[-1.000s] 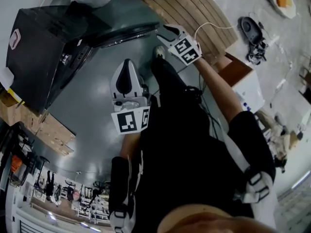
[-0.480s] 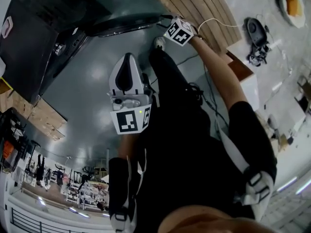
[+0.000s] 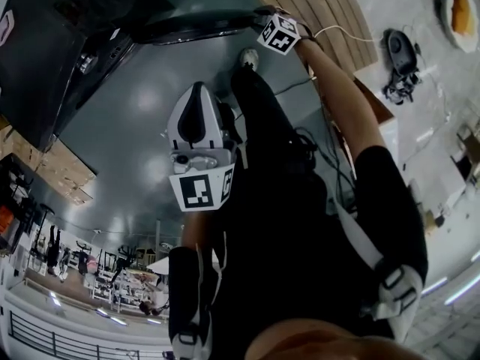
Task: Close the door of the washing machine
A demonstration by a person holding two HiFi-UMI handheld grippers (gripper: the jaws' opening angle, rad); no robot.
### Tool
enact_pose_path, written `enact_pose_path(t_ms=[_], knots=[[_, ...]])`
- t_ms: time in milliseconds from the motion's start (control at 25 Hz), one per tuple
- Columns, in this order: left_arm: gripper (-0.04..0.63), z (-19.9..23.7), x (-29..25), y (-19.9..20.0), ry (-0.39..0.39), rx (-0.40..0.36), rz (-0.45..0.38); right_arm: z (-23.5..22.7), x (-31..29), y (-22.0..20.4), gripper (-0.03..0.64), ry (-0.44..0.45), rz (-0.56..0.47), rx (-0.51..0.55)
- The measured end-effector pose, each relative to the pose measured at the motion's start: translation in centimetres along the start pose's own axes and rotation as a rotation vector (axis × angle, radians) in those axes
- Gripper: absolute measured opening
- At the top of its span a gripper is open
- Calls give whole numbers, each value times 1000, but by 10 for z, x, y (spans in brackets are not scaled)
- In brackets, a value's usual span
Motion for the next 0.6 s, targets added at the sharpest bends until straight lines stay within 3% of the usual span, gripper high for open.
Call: enact_pose_path(t_ms=[320,600], knots=[[2,10,13,-7,21,17,-1,1,-15,4,81,0,6,80],[2,14,30,-7,53,43,-20,18,-12,-2,77,-7,7,89]])
Point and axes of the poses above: the fingertips, and each gripper's own axes: x backward along the fingers, z to its left, y out of its top, the point moved 4 cm from there along x, backward along the fingers, and after that the axes turned 6 degrees about x, right-handed, at the moved point
